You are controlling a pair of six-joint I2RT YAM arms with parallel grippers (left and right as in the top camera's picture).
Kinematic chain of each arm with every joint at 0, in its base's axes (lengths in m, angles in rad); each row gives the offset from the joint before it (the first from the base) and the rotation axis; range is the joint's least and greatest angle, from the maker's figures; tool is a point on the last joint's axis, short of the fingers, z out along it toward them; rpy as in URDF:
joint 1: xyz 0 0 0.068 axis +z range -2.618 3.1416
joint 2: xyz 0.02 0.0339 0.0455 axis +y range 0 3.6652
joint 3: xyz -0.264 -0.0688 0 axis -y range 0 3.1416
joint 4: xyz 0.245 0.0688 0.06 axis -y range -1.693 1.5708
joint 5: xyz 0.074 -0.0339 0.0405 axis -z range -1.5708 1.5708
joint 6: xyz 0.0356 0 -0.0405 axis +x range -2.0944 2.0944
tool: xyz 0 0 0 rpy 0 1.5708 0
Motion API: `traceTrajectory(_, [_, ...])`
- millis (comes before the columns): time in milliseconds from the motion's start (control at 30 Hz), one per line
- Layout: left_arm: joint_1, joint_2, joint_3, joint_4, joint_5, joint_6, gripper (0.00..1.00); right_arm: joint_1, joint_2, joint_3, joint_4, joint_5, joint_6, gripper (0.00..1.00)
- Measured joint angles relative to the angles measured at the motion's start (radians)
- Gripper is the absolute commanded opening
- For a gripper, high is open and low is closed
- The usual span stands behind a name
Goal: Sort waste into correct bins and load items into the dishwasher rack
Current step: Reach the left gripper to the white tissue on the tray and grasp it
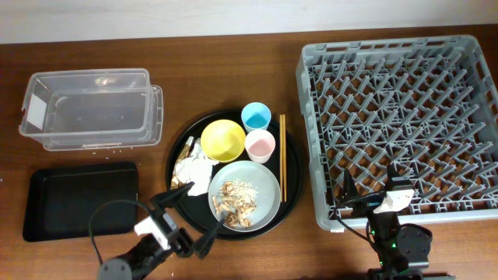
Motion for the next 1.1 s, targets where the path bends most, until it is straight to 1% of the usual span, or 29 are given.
traceTrajectory(33, [0.0,-0.002,0.002,0.075,0.045,-0.002,0.99,0.0,0.0,0.0,0.0,0.0,0.0,0.99])
traceTrajectory(100, [0.0,-0.003,0.005,0.116,0.085,-0.005,0.99,0.0,0.0,0.0,0.0,0.0,-0.001,0.99])
traceTrajectory(233, [0.0,-0.001,0.041,0.102,0.098,-0.004,0.99,0.0,0.0,0.0,0.0,0.0,0.0,0.99])
traceTrajectory(267, [0.0,0.014,0.061,0.072,0.087,0.002,0.99,0.0,0.0,0.0,0.0,0.0,0.0,0.99])
traceTrajectory(300, [0.0,0.036,0.091,0.01,0.075,0.019,0.99,0.0,0.0,0.0,0.0,0.0,0.0,0.99])
traceTrajectory(367, [0.0,0.116,0.2,-0.23,0.009,0.093,0.99,0.0,0.0,0.0,0.0,0.0,-0.001,0.99])
traceTrajectory(400, [0.0,0.149,0.239,-0.292,-0.028,0.131,0.99,0.0,0.0,0.0,0.0,0.0,0.0,0.99])
traceTrajectory(467, [-0.001,0.263,0.383,-0.479,-0.144,0.238,0.99,0.0,0.0,0.0,-0.001,0.0,0.0,0.99])
traceTrajectory(533, [-0.002,0.365,0.525,-0.627,-0.251,0.314,0.99,0.0,0.0,0.0,0.0,0.0,0.0,0.99])
traceTrajectory(600, [-0.002,0.469,0.634,-0.734,-0.295,0.348,0.99,0.0,0.0,0.0,0.0,0.0,0.0,0.99])
traceTrajectory(633, [-0.002,0.567,0.711,-0.763,-0.284,0.364,0.99,0.0,0.0,0.0,0.0,0.0,0.0,0.99])
traceTrajectory(667, [-0.001,0.613,0.73,-0.763,-0.247,0.37,0.99,0.0,0.0,0.0,0.0,0.0,-0.001,0.99])
traceTrajectory(733, [-0.001,0.656,0.735,-0.75,-0.194,0.376,0.99,0.0,0.0,0.0,0.0,0.0,0.0,0.99])
traceTrajectory(800, [-0.002,0.695,0.735,-0.755,-0.195,0.379,0.99,0.0,0.0,0.0,0.0,0.0,-0.001,0.99])
traceTrajectory(1000, [-0.002,0.839,0.798,-0.908,-0.408,0.375,0.99,0.0,0.0,0.0,0.0,0.0,0.0,0.99])
traceTrajectory(1100, [-0.002,0.895,0.818,-0.923,-0.471,0.362,0.99,0.0,0.0,0.0,0.0,0.0,-0.001,0.99])
